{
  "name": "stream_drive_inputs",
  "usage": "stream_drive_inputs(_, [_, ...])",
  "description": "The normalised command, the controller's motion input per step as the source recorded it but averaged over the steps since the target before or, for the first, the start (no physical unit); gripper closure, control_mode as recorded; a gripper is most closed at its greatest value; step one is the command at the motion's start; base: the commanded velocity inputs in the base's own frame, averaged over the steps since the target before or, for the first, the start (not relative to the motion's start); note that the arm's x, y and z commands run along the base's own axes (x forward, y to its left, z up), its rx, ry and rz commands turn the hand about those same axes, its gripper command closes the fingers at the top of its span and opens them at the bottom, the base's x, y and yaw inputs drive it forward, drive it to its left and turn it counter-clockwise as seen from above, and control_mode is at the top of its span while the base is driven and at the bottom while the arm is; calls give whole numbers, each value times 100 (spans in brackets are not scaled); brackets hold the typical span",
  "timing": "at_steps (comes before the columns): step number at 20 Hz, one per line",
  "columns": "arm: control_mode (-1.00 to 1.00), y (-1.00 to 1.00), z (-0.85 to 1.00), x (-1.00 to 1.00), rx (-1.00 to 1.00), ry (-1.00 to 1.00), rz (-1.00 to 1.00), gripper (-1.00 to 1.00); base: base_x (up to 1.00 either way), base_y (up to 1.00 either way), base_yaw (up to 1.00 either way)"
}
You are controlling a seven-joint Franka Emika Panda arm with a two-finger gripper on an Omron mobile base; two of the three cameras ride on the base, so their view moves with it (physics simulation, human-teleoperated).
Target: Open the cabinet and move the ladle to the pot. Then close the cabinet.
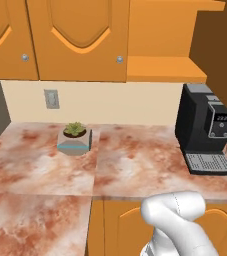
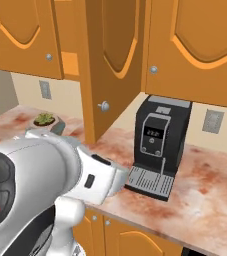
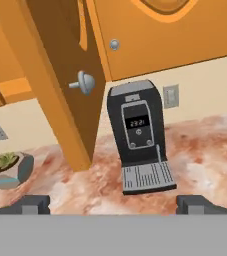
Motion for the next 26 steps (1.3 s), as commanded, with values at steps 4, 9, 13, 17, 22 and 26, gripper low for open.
stream_drive_inputs(4, [-100,-44,9,27,10,-19,0,-100,0,0,0])
stream_drive_inputs(9, [-100,-6,22,52,11,-14,0,-100,0,0,0])
stream_drive_inputs(13, [-100,0,38,88,12,-12,0,-100,0,0,0])
stream_drive_inputs(17, [-100,0,45,81,13,-10,0,-100,0,0,0])
stream_drive_inputs(22, [-100,9,27,72,10,-7,0,-100,0,0,0])
stream_drive_inputs(26, [-100,22,15,66,6,-5,2,-100,0,0,0])
